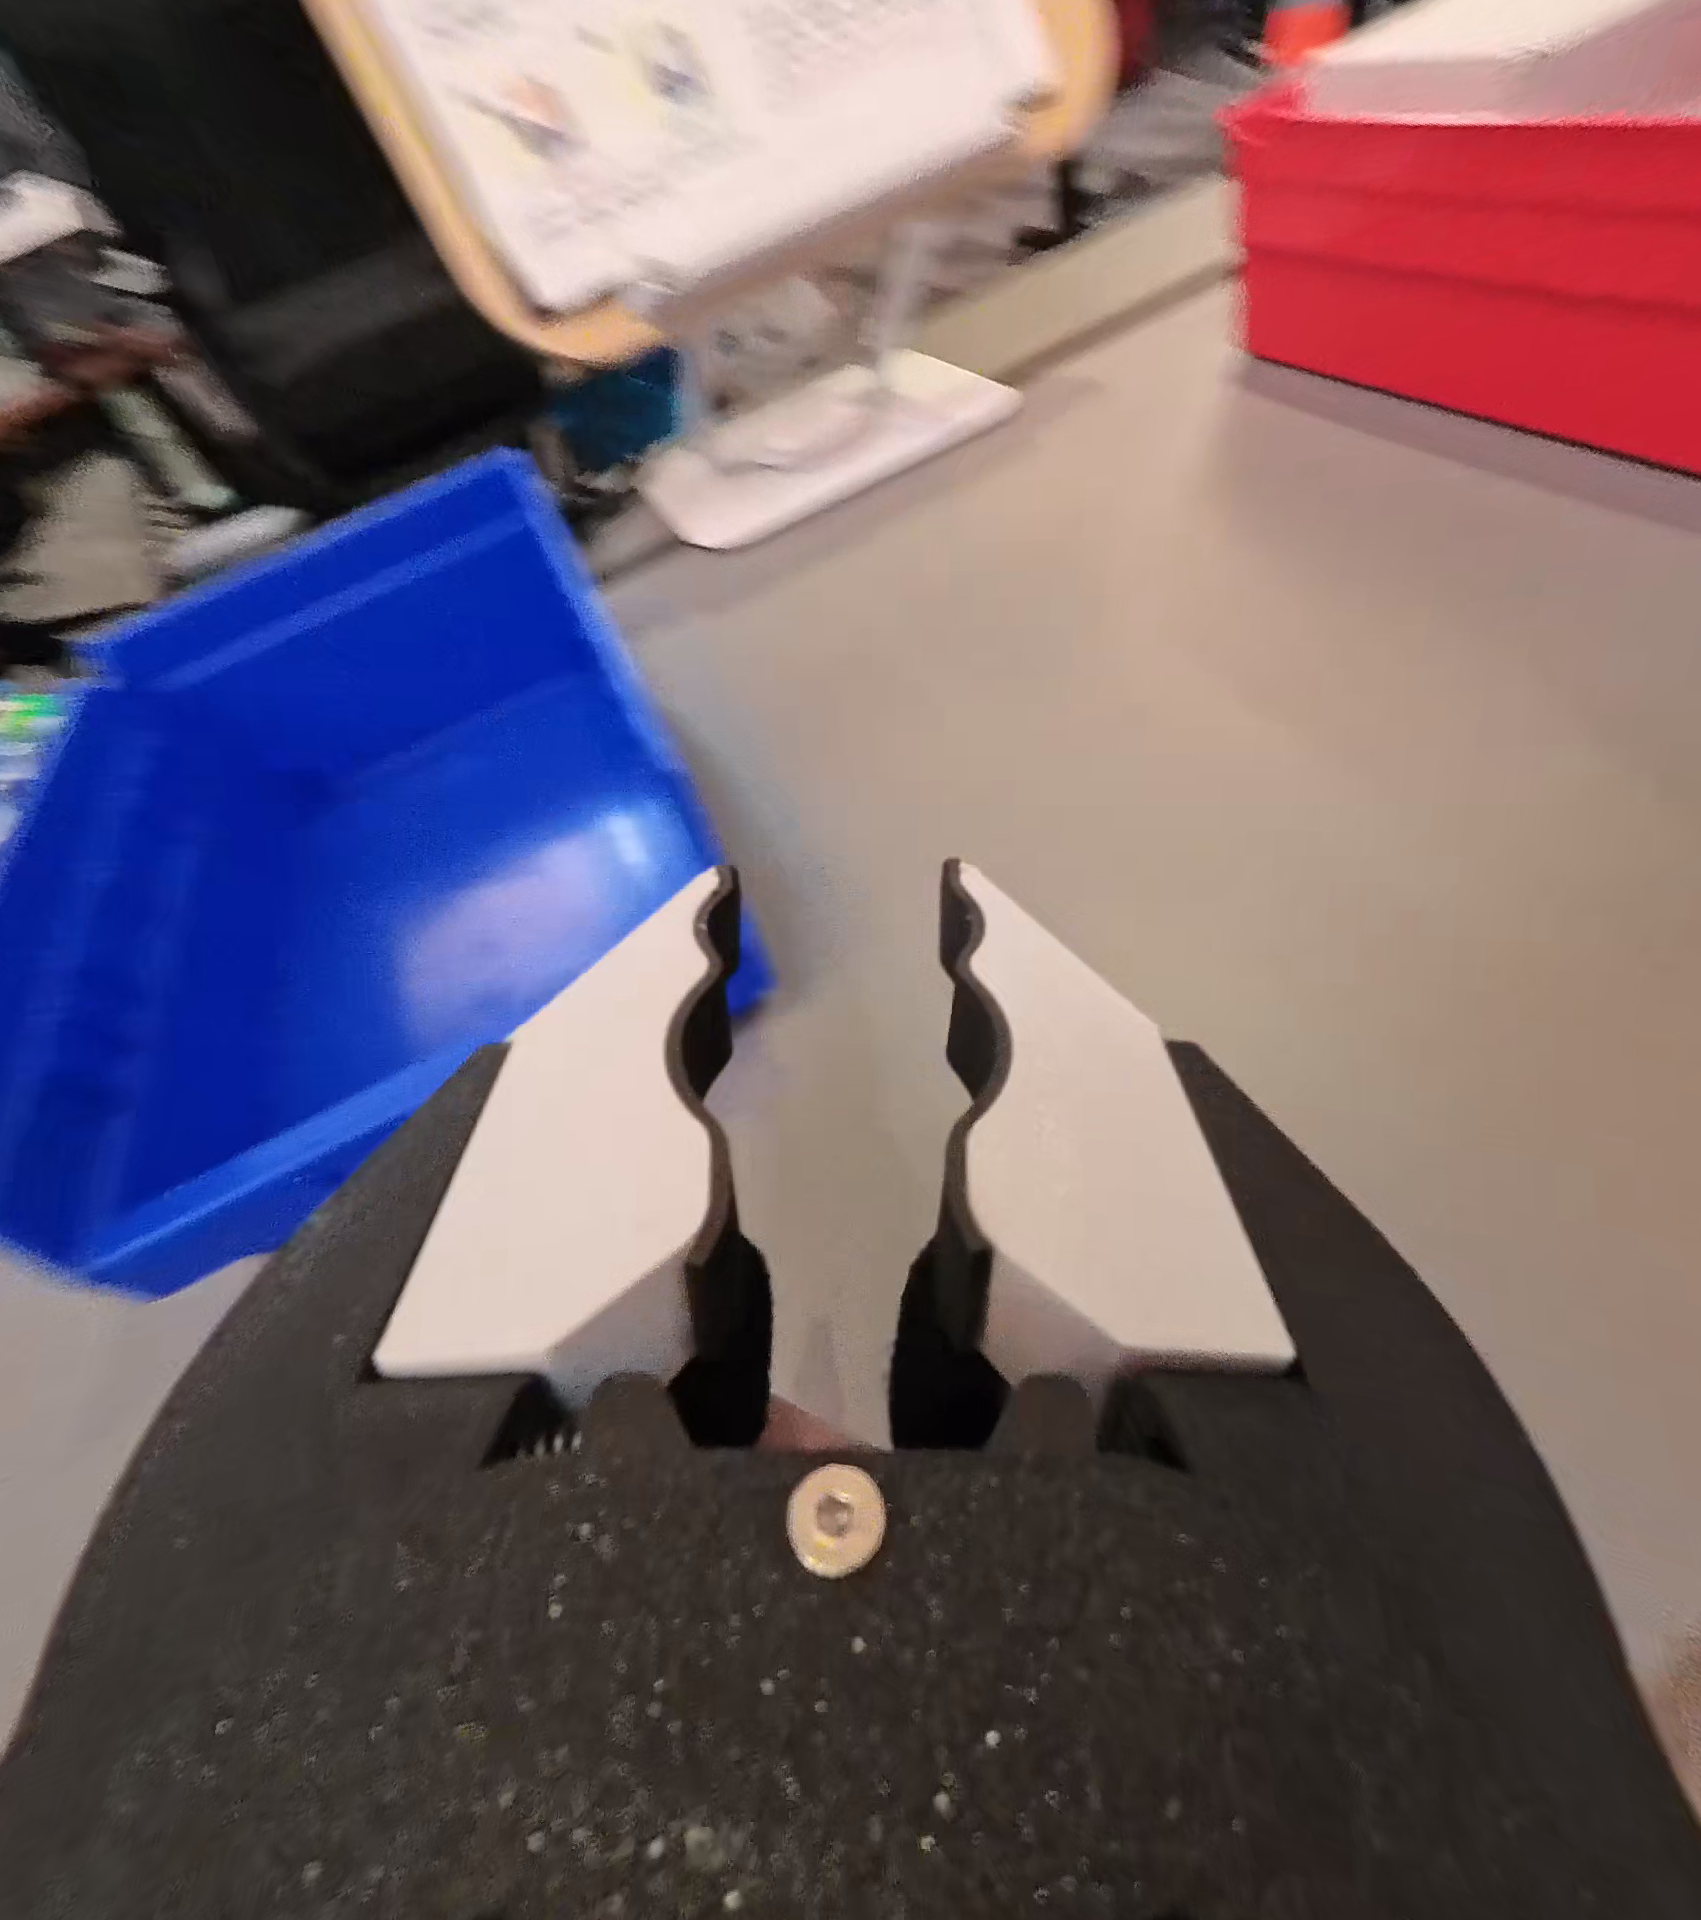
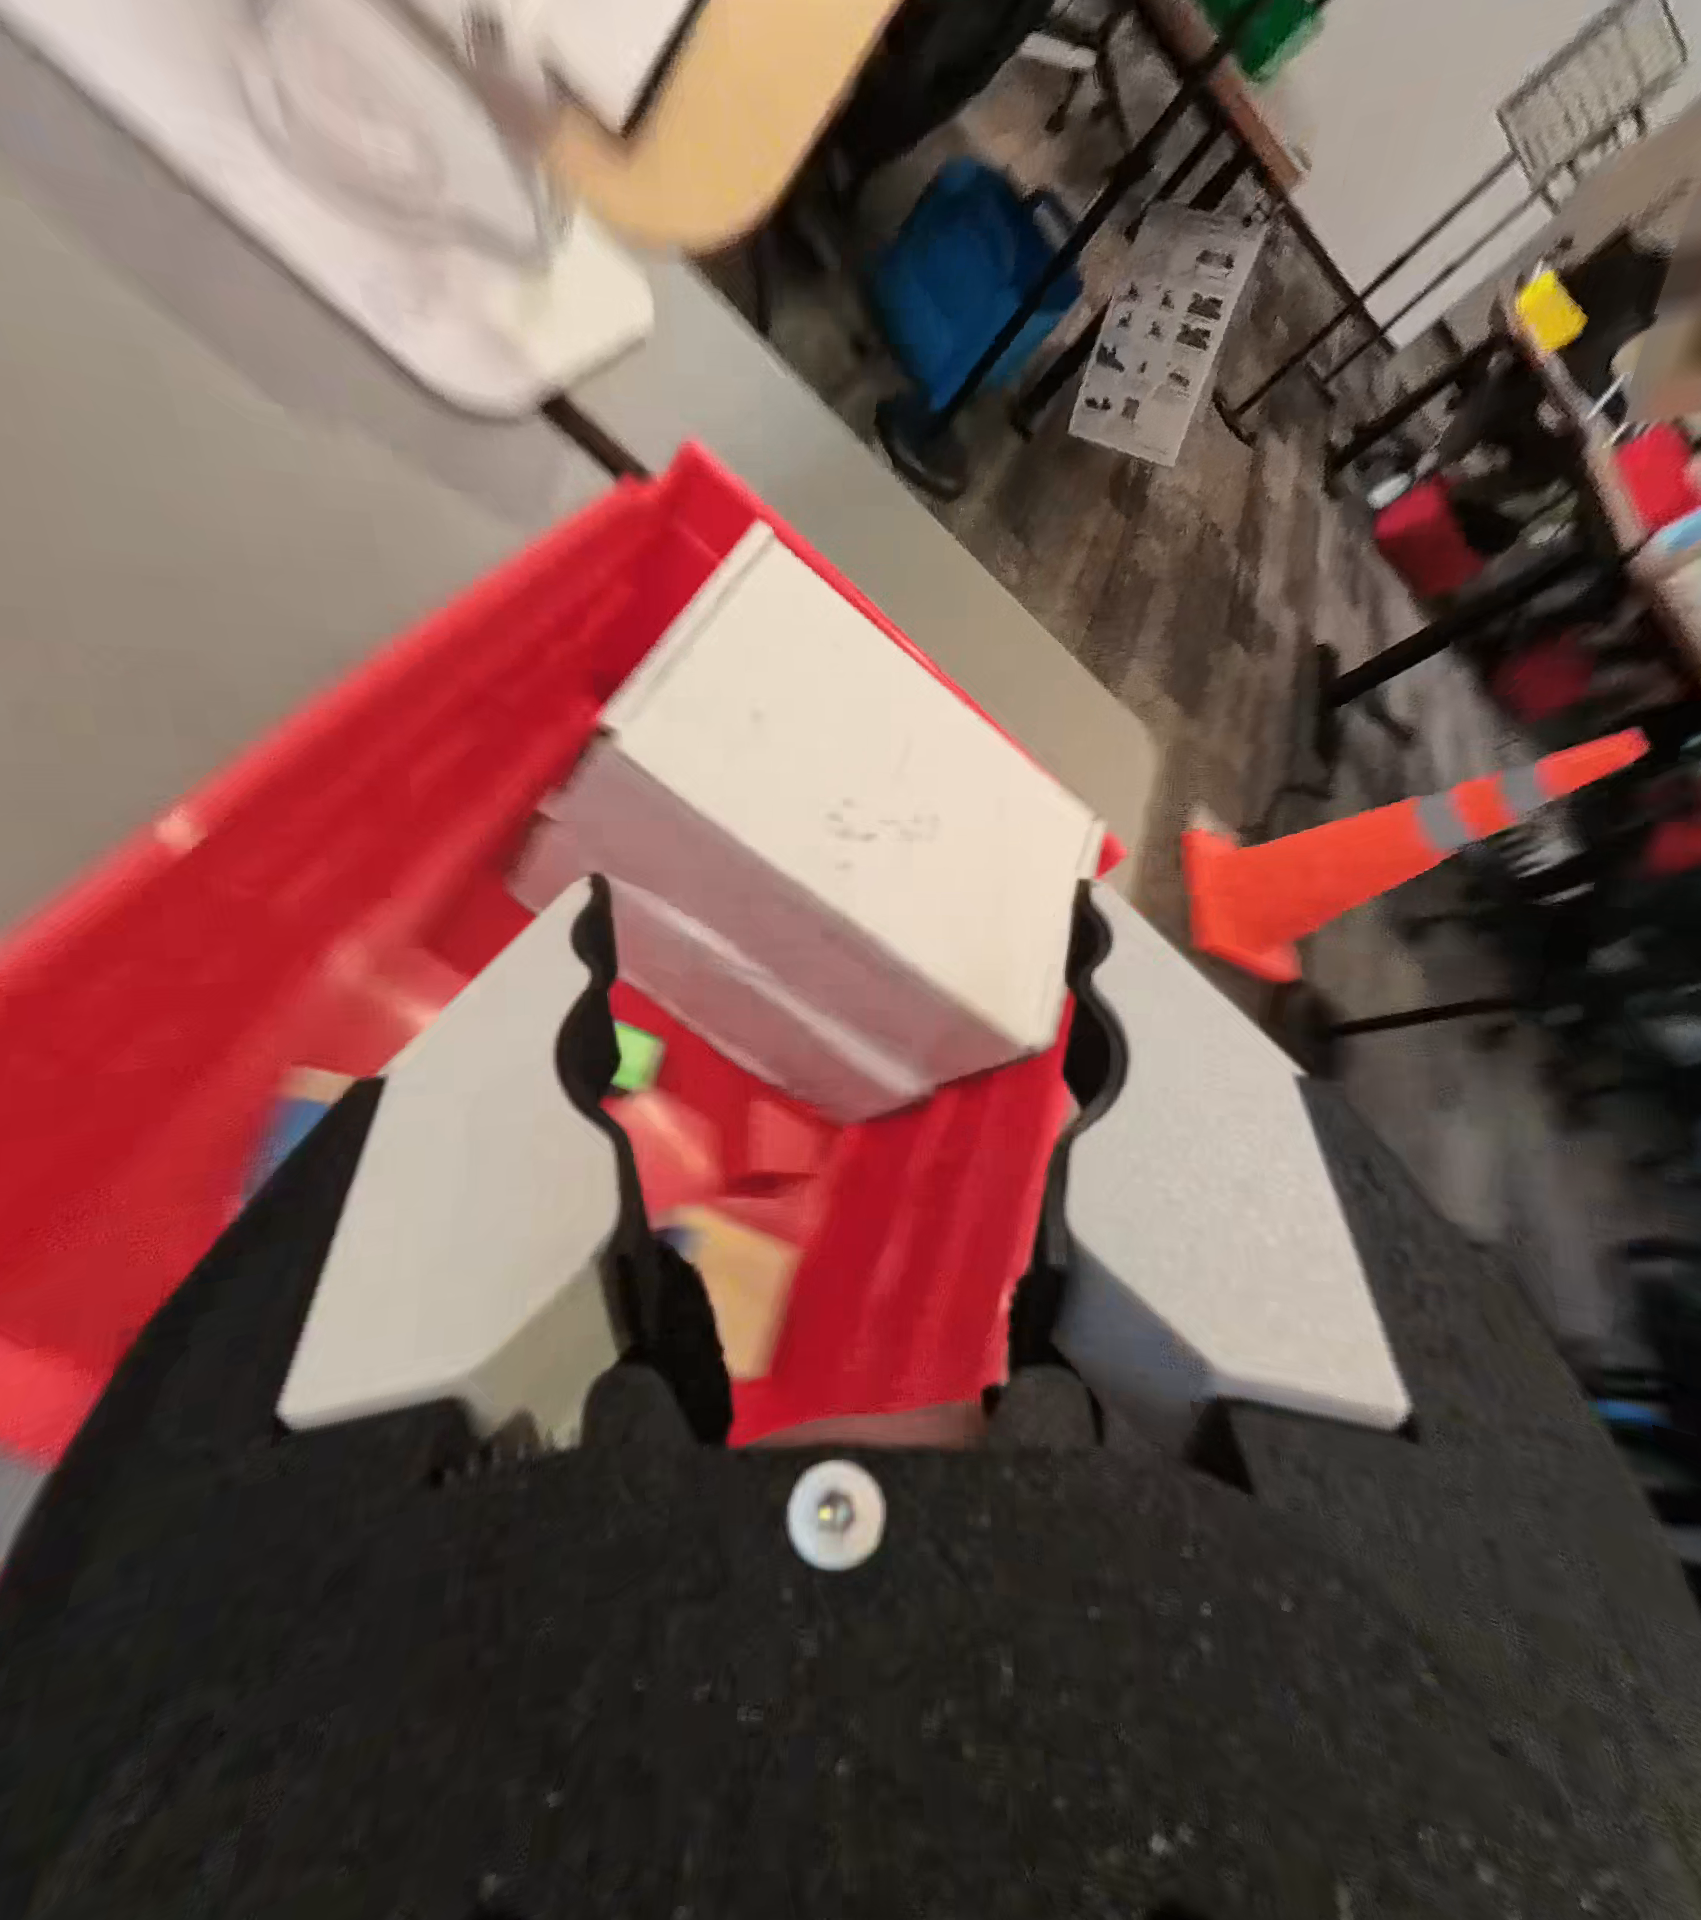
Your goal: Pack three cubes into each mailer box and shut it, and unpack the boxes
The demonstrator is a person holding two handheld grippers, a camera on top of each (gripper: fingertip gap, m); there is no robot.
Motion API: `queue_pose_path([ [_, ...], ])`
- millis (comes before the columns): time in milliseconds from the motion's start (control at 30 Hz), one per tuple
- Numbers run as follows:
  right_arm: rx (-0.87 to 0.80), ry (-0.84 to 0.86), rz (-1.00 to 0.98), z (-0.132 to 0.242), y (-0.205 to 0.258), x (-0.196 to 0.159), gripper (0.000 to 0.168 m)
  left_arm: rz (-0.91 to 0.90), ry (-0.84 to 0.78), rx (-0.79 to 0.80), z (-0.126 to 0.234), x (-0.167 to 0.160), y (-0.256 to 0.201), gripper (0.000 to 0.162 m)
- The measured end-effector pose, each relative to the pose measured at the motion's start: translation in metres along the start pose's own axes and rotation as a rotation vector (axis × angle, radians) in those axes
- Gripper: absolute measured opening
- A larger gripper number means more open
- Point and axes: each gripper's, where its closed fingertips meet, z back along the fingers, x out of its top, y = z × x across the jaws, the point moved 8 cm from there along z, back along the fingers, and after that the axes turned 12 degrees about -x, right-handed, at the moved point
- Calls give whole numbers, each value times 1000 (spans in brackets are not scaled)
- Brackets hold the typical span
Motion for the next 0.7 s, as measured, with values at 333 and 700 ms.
queue_pose_path([
  [333, -6, 54, -599, 119, 86, -86, 63, 256, 76, 301, 28, -38, 86, 36],
  [700, 12, 159, -770, 98, 66, -119, 55, 347, 153, 357, 31, -54, 99, 35],
])
